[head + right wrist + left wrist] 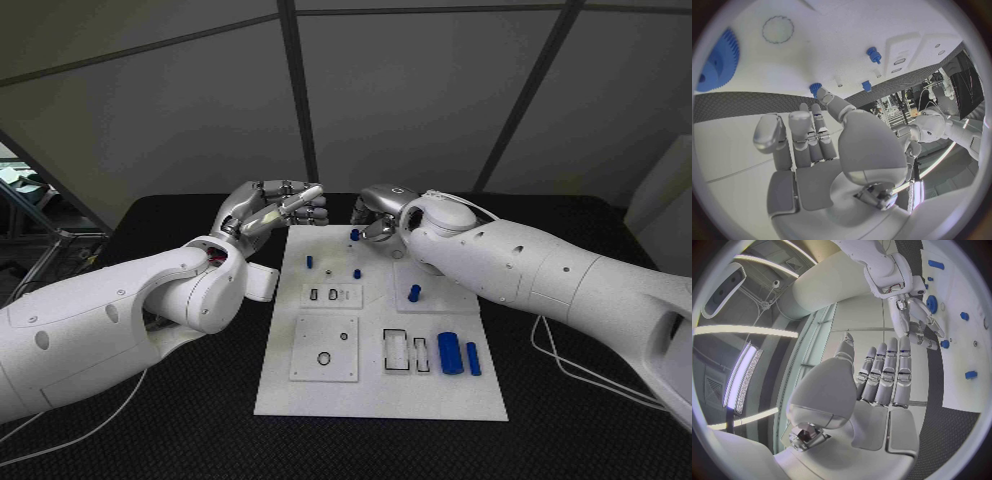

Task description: Assemble the parts on the task board

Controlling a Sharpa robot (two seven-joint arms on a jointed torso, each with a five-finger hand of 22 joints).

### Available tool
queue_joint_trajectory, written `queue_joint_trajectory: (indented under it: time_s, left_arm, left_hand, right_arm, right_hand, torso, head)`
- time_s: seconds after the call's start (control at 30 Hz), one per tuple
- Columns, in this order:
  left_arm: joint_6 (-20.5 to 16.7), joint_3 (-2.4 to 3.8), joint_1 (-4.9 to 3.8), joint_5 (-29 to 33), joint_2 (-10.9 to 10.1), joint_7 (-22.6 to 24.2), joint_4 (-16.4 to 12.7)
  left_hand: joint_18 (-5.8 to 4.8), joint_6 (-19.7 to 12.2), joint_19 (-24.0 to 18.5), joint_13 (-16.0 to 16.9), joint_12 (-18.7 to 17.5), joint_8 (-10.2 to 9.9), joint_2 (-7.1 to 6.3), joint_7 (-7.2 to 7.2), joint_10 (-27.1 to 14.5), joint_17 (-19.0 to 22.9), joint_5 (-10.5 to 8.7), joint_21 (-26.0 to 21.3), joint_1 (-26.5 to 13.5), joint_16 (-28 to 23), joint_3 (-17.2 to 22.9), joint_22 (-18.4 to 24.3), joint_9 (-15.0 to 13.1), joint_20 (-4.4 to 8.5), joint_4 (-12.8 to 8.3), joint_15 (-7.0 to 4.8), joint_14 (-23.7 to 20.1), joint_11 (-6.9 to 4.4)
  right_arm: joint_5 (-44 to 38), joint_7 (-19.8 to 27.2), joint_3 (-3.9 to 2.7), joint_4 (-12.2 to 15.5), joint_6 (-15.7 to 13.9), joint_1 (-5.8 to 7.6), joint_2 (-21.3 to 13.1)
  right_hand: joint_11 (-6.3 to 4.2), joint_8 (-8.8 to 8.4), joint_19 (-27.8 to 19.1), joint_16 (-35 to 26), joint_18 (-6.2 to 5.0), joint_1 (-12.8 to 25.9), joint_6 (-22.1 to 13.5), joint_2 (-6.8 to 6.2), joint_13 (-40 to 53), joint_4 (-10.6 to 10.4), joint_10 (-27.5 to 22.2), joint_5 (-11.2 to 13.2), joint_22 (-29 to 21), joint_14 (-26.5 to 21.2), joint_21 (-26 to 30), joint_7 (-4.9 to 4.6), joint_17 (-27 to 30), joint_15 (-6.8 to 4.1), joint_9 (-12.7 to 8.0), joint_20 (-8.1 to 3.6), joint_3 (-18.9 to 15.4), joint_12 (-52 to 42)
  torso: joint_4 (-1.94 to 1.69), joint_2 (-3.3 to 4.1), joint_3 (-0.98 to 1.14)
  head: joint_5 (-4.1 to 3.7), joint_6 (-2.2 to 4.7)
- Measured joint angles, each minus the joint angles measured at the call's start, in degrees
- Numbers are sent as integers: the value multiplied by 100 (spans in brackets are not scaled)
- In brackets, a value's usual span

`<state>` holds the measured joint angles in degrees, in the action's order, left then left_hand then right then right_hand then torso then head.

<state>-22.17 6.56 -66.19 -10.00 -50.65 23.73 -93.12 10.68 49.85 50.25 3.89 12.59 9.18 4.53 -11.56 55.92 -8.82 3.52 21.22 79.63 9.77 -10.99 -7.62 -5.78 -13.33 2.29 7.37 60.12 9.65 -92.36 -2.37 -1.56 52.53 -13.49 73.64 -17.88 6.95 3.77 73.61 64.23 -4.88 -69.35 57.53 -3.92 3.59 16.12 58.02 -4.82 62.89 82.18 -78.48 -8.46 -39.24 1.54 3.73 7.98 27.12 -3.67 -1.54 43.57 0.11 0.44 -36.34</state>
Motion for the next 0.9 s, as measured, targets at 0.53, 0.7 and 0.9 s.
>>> queue_joint_trajectory:
  time_s: [0.53, 0.7, 0.9]
  left_arm:
    - [10, -1, -2, 10, -88, -11, 6]
    - [14, -1, -2, 12, -78, -16, 19]
    - [21, -1, -2, 13, -57, -20, 45]
  left_hand:
    - [0, 0, 0, 0, 0, 0, 0, 0, 0, -5, 0, 0, 0, 0, -16, 6, 0, 0, 16, 16, -15, 0]
    - [0, 0, 0, 0, 0, 0, 0, 0, 0, -4, 0, 0, 0, 0, -16, 6, 0, 0, 16, 15, -15, 0]
    - [0, 0, 0, 0, 0, 0, 0, 0, 0, -4, 0, 0, 0, 0, -16, 6, 0, 0, 16, 15, -15, 0]
  right_arm:
    - [1491, -158, -12, 1677, -338, 84, -1983]
    - [1956, -304, -16, 1668, -216, 101, -2157]
    - [2068, -434, -16, 1500, -56, 106, -2103]
  right_hand:
    - [-676, 0, 698, 1544, 94, 422, 94, -253, 4515, -603, 2455, -256, 1124, 186, -490, 297, -2669, -475, 174, -533, -1066, -4917]
    - [-558, 0, 877, 1941, 183, 400, -110, -234, 6981, -805, 2539, -227, 1206, 186, -612, 189, -3482, -444, 291, -419, -1358, -7358]
    - [-511, 0, 975, 2114, 182, 254, -276, -286, 7137, -868, 2602, -149, 1206, 196, -710, 133, -3571, -398, 328, -358, -1452, -7958]
  torso:
    - [138, -59, 35]
    - [190, -75, 50]
    - [199, -76, 56]
  head:
    - [24, 96]
    - [31, 103]
    - [31, 104]
